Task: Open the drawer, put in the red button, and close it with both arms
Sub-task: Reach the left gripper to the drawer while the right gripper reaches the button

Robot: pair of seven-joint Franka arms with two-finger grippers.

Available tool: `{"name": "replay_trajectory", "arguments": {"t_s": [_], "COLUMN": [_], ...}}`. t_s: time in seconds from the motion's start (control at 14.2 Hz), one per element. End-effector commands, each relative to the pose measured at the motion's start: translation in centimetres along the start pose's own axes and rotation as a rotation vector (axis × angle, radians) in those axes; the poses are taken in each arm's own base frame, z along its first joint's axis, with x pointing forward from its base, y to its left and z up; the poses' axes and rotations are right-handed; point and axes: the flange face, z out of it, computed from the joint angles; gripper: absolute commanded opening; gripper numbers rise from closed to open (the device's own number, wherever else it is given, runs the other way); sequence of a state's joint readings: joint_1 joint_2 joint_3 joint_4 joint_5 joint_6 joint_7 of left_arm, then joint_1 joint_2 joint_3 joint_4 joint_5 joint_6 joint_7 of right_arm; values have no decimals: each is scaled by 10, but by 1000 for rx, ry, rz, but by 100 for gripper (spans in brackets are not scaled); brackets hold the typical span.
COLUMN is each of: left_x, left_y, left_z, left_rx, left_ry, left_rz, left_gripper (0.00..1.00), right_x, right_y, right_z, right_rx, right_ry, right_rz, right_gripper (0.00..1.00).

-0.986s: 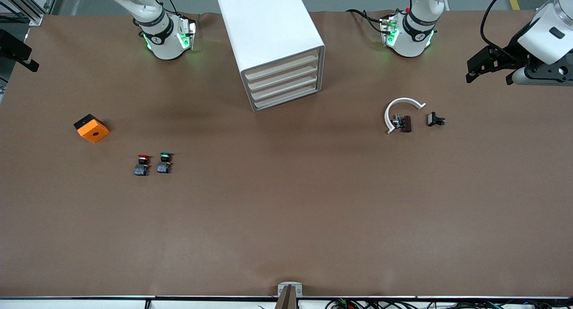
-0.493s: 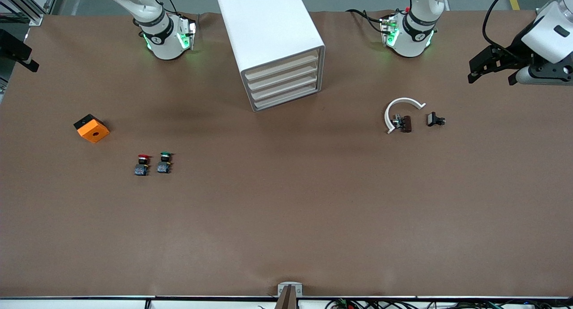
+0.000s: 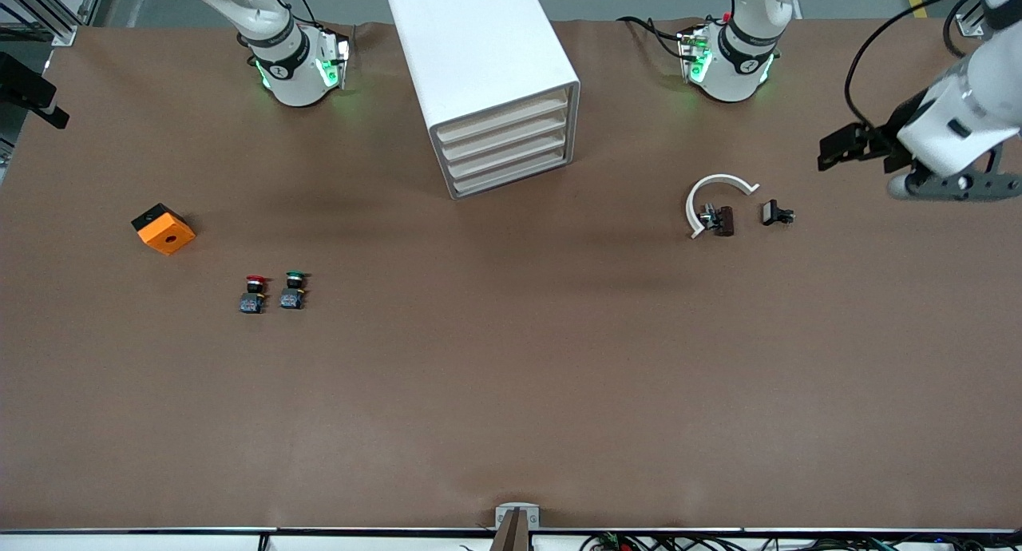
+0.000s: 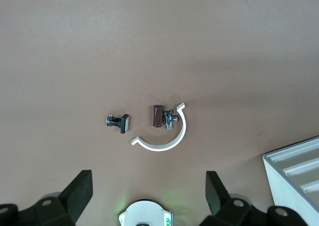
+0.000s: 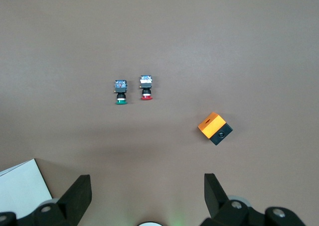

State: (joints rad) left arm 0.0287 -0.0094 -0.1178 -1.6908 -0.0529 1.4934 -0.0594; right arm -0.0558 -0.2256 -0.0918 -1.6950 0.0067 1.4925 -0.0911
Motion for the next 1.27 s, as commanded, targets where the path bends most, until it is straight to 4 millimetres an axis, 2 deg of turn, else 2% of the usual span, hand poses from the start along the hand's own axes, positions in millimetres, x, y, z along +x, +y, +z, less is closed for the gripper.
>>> {"name": "replay_trajectory", "arguments": {"t_s": [0.0, 0.21, 0.42, 0.63, 0.77, 0.92, 0.99, 1.13, 1.2], "left_x": [26, 54, 73, 93, 99, 101, 104, 108, 111], "left_y": [-3, 4, 16, 44, 74, 115, 135, 181, 193], "left_z": [34, 78, 117, 159, 185, 204, 215, 235, 243], "left_rx": [6, 1, 4, 13, 29, 57, 72, 103, 118], "left_ry": [-15, -45, -79, -104, -117, -129, -135, -138, -141], "left_rz": [6, 18, 19, -19, -80, -175, -245, -399, -509], "left_gripper": [100, 100, 100, 100, 100, 100, 100, 100, 100], "right_x": [3, 22, 32, 46, 55, 73, 82, 90, 98], "right_y": [0, -2, -12, -13, -9, -8, -9, -10, -11], "right_z": [-1, 18, 26, 46, 62, 87, 100, 106, 117], "right_rx": [-3, -13, -17, -15, -19, -22, -23, -24, -24], "right_ry": [1, -42, -51, -89, -114, -146, -167, -152, -148], "right_rz": [-1, 4, -26, -29, -22, -22, -21, -25, -22], "right_gripper": [100, 100, 100, 100, 100, 100, 100, 100, 100]}}
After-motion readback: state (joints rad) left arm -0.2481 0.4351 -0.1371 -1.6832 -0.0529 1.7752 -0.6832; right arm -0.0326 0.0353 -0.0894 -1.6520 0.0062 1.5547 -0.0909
